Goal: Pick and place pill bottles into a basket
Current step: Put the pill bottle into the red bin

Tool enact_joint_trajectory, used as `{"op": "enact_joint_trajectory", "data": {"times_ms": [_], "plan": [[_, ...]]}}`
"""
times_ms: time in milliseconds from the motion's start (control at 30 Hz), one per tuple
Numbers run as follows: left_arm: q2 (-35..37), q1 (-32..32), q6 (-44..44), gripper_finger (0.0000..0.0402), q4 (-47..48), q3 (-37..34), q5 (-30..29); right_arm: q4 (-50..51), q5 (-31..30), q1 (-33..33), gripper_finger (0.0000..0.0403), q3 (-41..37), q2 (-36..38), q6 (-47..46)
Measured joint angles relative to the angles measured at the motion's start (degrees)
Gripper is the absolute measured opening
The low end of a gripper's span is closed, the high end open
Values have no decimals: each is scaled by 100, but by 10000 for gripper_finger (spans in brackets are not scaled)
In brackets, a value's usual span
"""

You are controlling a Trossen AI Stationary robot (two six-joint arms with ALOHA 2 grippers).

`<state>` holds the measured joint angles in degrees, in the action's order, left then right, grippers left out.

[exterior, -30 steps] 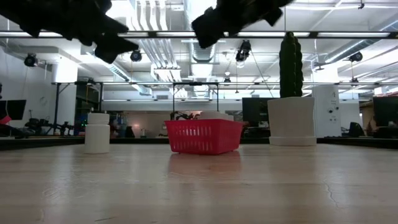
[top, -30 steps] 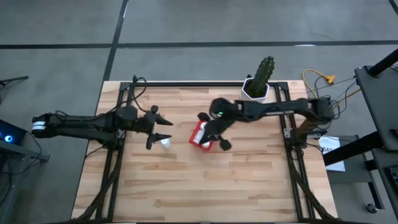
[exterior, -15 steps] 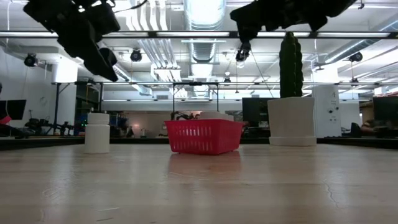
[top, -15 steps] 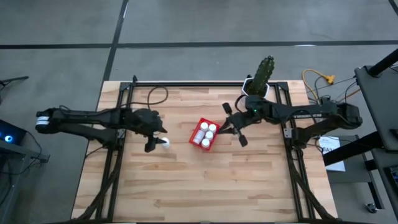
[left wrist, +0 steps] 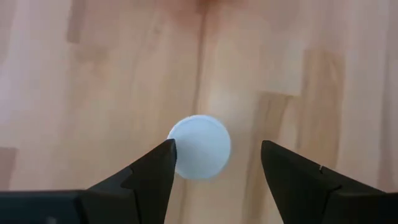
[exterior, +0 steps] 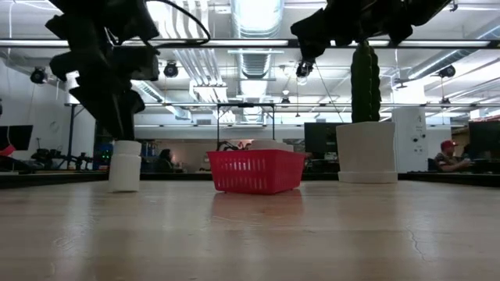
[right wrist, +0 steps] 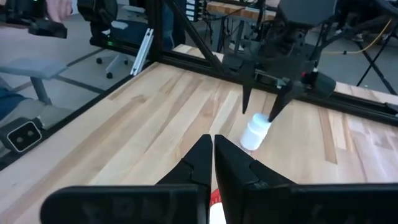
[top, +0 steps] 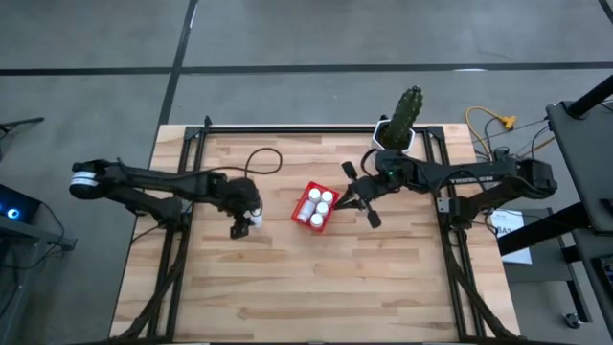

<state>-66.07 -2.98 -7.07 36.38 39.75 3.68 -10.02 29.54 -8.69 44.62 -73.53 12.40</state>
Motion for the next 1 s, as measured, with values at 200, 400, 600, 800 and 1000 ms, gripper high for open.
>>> {"op": "enact_joint_trajectory", "data": {"times_ms": [200, 400, 600, 800, 1000], "plan": [[-67, 7, -11, 221, -4, -22, -77, -90, 33, 4, 9, 4, -88, 0], [-54, 37, -9, 221, -30, -32, -84, -90, 47, 4, 9, 4, -123, 0], [-51, 374, 688, 221, -300, -1, 165, -101, 50, 4, 9, 4, -147, 4], [-218, 980, 1673, 221, -405, 279, -72, -101, 52, 4, 9, 4, -156, 16], [-1000, 1123, 2097, 221, 25, 973, -260, -108, 55, 4, 9, 4, -156, -5]]}}
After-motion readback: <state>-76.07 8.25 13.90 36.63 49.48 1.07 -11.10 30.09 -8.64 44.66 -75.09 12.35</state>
